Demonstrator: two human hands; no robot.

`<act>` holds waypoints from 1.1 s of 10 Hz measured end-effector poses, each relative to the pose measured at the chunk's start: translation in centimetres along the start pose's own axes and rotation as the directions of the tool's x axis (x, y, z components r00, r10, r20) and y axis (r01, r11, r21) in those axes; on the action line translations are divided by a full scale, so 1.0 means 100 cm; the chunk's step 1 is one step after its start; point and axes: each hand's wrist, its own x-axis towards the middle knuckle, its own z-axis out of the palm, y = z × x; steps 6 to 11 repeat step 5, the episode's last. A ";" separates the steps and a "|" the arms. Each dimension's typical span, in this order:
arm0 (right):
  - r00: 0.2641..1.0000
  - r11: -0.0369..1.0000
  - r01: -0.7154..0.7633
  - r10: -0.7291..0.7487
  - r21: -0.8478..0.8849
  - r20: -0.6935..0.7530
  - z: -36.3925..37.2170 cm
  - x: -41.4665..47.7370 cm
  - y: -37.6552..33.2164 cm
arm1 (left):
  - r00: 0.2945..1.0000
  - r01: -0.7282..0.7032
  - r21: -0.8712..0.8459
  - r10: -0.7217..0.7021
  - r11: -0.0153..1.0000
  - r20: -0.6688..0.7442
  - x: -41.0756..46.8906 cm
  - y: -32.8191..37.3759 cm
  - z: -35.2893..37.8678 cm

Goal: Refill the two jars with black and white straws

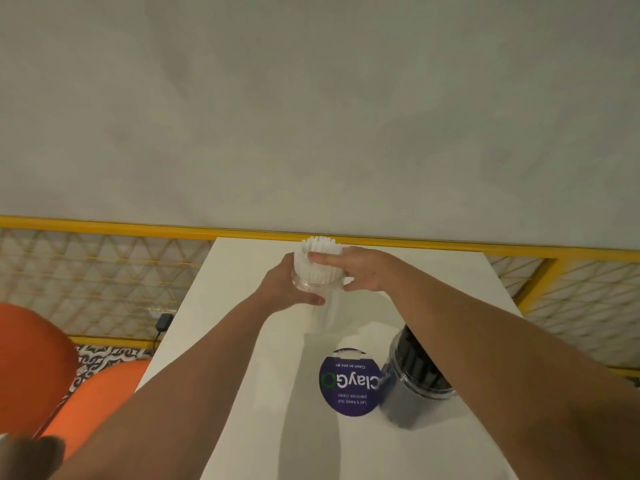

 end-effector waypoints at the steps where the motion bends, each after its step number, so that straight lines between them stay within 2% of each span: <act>1: 0.999 0.999 -0.043 0.043 0.025 -0.004 -0.002 0.013 0.002 | 0.999 0.033 0.012 -0.033 0.999 0.005 0.010 -0.008 0.010; 3: 0.996 0.997 -0.072 0.071 -0.016 -0.049 -0.009 0.024 0.006 | 0.999 0.043 -0.024 -0.043 0.999 -0.014 0.022 -0.018 0.023; 4: 0.991 0.991 -0.081 0.069 -0.105 -0.110 -0.025 0.019 0.008 | 0.998 0.057 -0.020 -0.057 0.998 -0.002 0.022 -0.020 0.025; 5: 0.989 0.964 -0.054 0.016 -0.262 -0.147 -0.044 -0.003 0.010 | 0.999 0.051 0.091 -0.052 0.995 0.008 0.024 -0.035 0.024; 11: 0.989 0.964 -0.054 0.016 -0.262 -0.147 -0.044 -0.003 0.010 | 0.999 0.051 0.091 -0.052 0.995 0.008 0.024 -0.035 0.024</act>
